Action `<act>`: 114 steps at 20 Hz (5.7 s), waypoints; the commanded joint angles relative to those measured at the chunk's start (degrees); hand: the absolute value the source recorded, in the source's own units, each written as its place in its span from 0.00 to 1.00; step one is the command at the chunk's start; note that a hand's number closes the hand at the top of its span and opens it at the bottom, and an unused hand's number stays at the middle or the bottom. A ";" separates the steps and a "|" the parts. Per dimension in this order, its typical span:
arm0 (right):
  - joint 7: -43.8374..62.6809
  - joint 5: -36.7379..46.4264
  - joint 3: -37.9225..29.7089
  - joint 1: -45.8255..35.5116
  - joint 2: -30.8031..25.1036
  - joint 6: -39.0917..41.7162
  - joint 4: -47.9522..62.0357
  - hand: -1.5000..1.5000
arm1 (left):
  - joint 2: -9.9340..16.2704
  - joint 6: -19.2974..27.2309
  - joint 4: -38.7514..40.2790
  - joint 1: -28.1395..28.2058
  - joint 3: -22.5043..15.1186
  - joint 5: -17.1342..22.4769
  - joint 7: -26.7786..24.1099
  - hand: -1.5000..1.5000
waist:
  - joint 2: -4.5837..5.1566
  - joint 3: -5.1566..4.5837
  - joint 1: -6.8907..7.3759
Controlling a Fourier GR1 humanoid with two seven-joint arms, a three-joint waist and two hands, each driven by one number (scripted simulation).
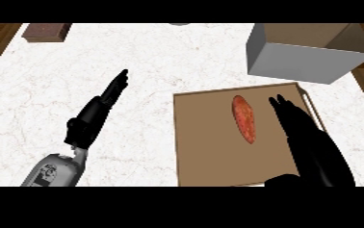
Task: Pick the sweet potato from the tray and place it in the cardboard box
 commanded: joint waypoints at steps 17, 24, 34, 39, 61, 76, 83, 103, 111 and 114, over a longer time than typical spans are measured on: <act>14.11 -0.38 -2.77 -10.78 19.03 13.74 11.78 0.00 | -6.45 -2.17 2.20 -4.61 1.44 -4.22 3.15 0.50 | 0.66 0.35 1.68; 8.05 4.21 -6.25 -7.41 21.13 13.35 14.71 0.00 | -4.59 -6.97 0.89 -1.42 6.56 -3.93 1.94 0.50 | 0.58 0.35 1.62; 3.55 7.06 -11.04 -8.69 24.72 19.88 17.92 0.00 | -8.91 -8.26 2.00 -2.71 8.30 -8.31 1.73 0.50 | 0.59 0.35 1.54; -0.01 8.86 -12.54 -7.25 26.58 19.91 20.66 0.00 | -7.38 -11.41 -3.32 2.93 10.06 -8.02 2.01 0.50 | 0.55 0.35 1.69; -7.89 19.39 -14.20 -1.86 31.02 19.24 29.05 0.00 | -12.55 -14.60 -2.94 0.98 13.35 -11.89 3.35 0.50 | 0.56 0.35 1.53; -26.59 22.53 -16.89 -6.64 21.87 13.23 33.41 1.00 | -12.80 -15.07 -2.38 -1.78 14.64 -12.40 5.98 0.50 | 0.51 0.39 1.49; -35.71 26.17 -17.58 -4.02 16.03 5.45 26.51 1.00 | -15.11 -13.02 -0.68 4.45 11.70 -15.73 -1.03 0.50 | 0.52 0.35 1.40; -18.49 7.91 -34.39 -4.45 18.56 26.91 -19.90 1.00 | -13.91 -15.25 -1.05 -0.46 14.81 -14.25 3.13 0.50 | 0.48 0.33 1.07; -17.16 6.28 -44.47 -18.72 14.99 29.09 -5.87 1.00 | -13.32 -16.59 -2.06 1.01 15.56 -13.94 2.35 0.50 | 0.61 0.34 1.91; -19.09 9.07 -43.04 -21.68 14.95 25.75 0.75 1.00 | -15.72 -14.87 0.34 2.09 13.41 -15.99 0.44 0.50 | 0.69 0.34 2.12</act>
